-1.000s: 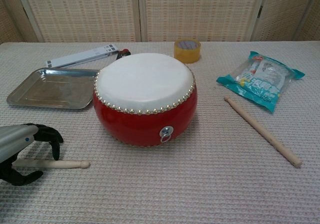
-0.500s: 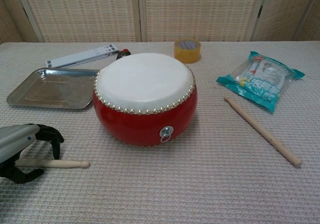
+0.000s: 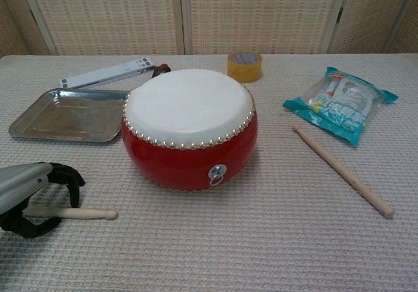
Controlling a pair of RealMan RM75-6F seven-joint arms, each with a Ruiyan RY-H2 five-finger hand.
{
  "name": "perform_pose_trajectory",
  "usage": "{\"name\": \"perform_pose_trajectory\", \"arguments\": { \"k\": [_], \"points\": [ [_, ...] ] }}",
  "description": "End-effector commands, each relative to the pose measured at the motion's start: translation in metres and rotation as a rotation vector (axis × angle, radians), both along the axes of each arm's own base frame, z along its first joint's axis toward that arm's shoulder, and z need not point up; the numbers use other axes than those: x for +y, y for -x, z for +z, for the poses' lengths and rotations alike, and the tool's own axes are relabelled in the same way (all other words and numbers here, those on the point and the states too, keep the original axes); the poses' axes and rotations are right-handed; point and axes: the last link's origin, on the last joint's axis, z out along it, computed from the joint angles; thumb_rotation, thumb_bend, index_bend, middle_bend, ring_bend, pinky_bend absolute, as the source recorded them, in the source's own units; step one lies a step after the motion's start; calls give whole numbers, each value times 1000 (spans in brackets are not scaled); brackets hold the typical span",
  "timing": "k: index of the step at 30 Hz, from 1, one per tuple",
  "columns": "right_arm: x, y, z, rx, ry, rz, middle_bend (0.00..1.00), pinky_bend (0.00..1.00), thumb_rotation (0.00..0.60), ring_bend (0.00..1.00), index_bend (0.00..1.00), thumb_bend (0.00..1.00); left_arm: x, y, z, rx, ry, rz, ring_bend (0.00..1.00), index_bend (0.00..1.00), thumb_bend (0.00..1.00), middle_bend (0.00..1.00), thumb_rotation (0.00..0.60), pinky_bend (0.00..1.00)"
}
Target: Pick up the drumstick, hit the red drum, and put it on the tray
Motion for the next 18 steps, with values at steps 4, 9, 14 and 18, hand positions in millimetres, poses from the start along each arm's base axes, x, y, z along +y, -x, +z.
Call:
{"name": "perform_pose_trajectory", "arguments": {
  "k": [4, 9, 14, 18],
  "points": [
    [0, 0, 0, 0, 0, -2, 94, 106, 600, 0, 37, 51, 0, 0, -1, -13, -6, 0, 127, 524, 355, 229, 600, 96],
    [1, 1, 0, -1, -2, -4, 94, 106, 600, 0, 37, 51, -2, 0, -3, -39, -11, 7, 136, 558, 368, 250, 600, 99],
    [0, 0, 0, -2, -6, -1, 94, 106, 600, 0, 37, 51, -4, 2, -2, -70, -3, 28, 136, 561, 375, 251, 600, 100],
    [0, -2, 0, -1, -9, 4, 94, 105, 600, 0, 37, 51, -5, 1, 3, -156, -1, 63, 137, 558, 376, 253, 600, 101]
  ]
}}
